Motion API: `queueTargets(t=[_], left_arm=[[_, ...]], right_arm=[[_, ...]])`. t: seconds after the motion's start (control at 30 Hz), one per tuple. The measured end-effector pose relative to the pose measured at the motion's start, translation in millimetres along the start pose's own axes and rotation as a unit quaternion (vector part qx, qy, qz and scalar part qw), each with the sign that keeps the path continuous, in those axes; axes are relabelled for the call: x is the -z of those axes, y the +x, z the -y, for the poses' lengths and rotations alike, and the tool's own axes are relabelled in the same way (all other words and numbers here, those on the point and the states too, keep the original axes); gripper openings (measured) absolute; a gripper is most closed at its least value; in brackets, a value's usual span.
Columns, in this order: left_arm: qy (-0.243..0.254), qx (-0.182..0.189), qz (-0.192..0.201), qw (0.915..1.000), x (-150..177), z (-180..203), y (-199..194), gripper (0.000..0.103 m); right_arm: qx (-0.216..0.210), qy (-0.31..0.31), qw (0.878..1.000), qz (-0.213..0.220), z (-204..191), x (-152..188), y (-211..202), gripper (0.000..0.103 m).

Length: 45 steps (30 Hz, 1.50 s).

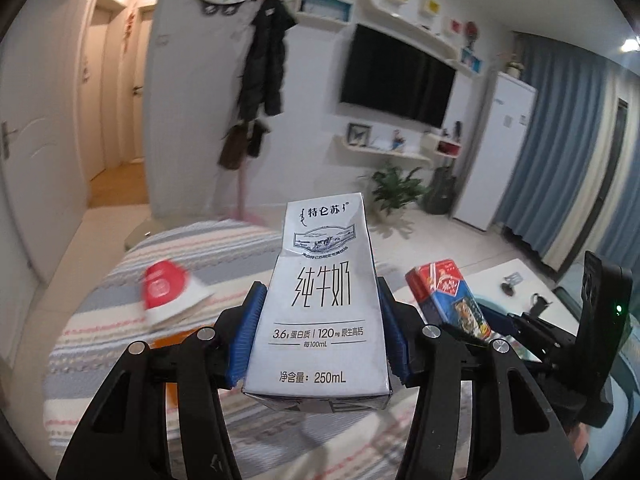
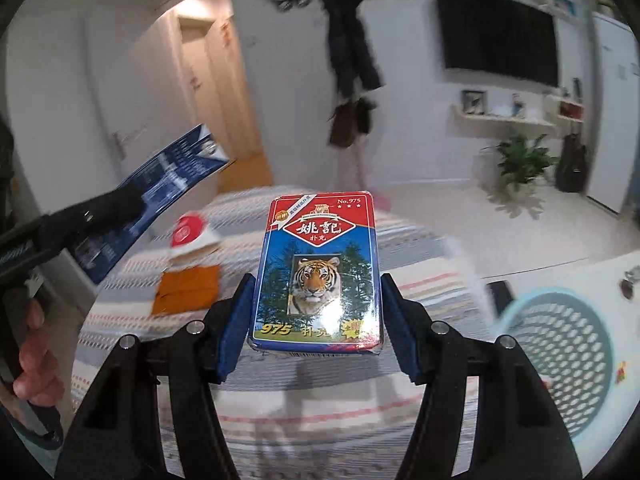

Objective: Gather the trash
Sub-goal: 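Carry the milk carton and tiger box over the basket and open both tools, then grasp the red-and-white paper cup with the left tool while the right tool grasps the pink packet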

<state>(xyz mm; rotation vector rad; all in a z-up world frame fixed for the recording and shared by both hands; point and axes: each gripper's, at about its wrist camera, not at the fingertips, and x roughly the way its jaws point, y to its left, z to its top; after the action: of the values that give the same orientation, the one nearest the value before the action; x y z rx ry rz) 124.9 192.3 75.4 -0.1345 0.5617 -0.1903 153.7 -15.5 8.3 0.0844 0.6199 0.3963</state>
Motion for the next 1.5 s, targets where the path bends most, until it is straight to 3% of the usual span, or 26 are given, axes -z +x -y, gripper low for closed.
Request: queueTargets(t=[0.17,0.37,0.67,1.1,1.23,1.5], left_arm=[[0.018,0.043,0.000,0.9989,-1.3,58.6,22.7,0.052],[0.062,0.090,-0.033,0.9934,9.1,144.3,71.8,0.052],[0.087,0.141,-0.104,0.9806,43.3,226.8,153.3,0.051],[0.092,0.144,-0.195,0.9658,91.3,270.2,239.8,0.051],[0.088,0.139,-0.200,0.9659,95.3,270.4,243.4,0.063],[0.086,0.133,-0.205,0.9659,101.3,259.6,236.0,0.065]], right_arm=[[0.056,0.026,0.998,0.029,56.9,-0.8,-27.6,0.058],[0.106,0.082,0.990,0.043,135.3,11.6,-53.4,0.058],[0.168,0.163,0.972,0.010,235.5,53.0,-55.5,0.058],[0.185,0.239,0.951,-0.068,308.2,111.2,-24.4,0.060],[0.181,0.252,0.947,-0.082,317.1,118.7,-20.6,0.060],[0.169,0.267,0.945,-0.087,315.8,118.9,-20.8,0.060]])
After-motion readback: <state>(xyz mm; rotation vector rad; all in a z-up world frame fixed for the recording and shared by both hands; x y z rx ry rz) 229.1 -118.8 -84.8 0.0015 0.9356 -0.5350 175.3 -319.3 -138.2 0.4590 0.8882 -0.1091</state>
